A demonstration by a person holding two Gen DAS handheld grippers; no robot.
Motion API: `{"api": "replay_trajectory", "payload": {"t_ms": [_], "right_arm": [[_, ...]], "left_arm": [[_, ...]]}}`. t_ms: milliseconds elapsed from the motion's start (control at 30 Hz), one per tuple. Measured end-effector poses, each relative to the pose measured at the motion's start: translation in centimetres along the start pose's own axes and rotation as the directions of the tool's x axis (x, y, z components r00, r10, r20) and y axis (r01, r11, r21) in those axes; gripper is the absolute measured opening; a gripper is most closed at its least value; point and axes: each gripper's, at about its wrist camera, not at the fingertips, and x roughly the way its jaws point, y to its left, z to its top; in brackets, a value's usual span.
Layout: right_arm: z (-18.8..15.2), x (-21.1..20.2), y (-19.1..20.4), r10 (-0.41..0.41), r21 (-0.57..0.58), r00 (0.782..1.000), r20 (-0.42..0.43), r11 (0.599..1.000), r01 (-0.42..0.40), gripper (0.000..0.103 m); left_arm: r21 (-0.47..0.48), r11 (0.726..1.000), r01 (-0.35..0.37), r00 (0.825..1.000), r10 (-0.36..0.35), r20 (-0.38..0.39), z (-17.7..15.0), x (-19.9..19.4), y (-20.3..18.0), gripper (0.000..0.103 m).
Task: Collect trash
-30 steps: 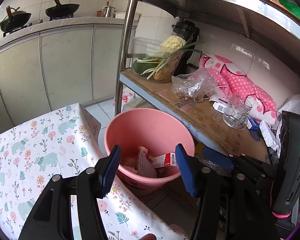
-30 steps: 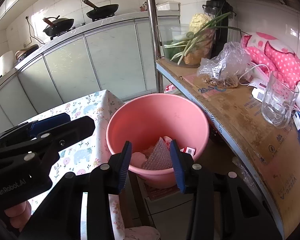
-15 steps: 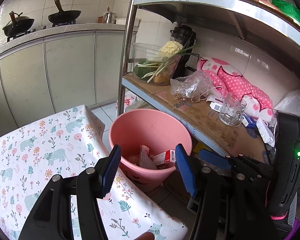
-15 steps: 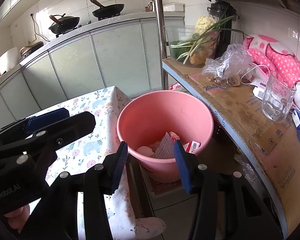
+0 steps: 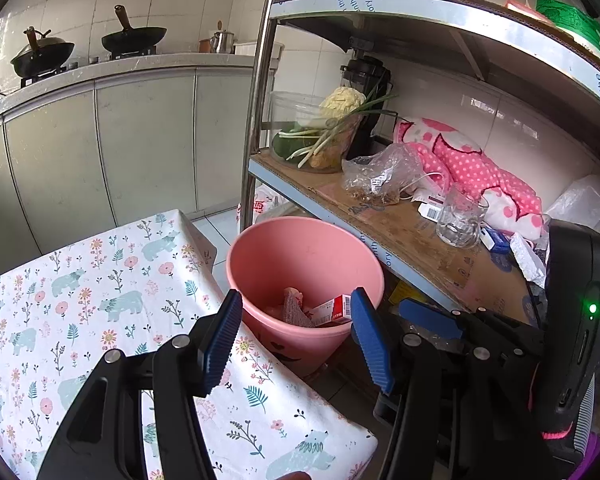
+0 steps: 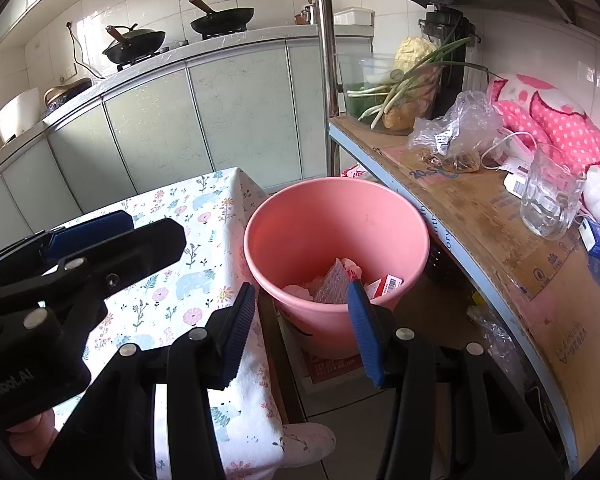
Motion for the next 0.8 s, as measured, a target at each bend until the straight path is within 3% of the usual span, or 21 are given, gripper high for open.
{"api": "replay_trajectory", "payload": {"t_ms": [800], "right_arm": [[-0.2, -1.0, 0.1, -0.008, -0.003, 1.0, 0.006, 1.0, 0.008, 0.049]], "left_arm": [[0.026, 1.0, -0.001, 1.0, 0.001, 0.013, -0.4, -1.0, -0.6, 0.056]]}}
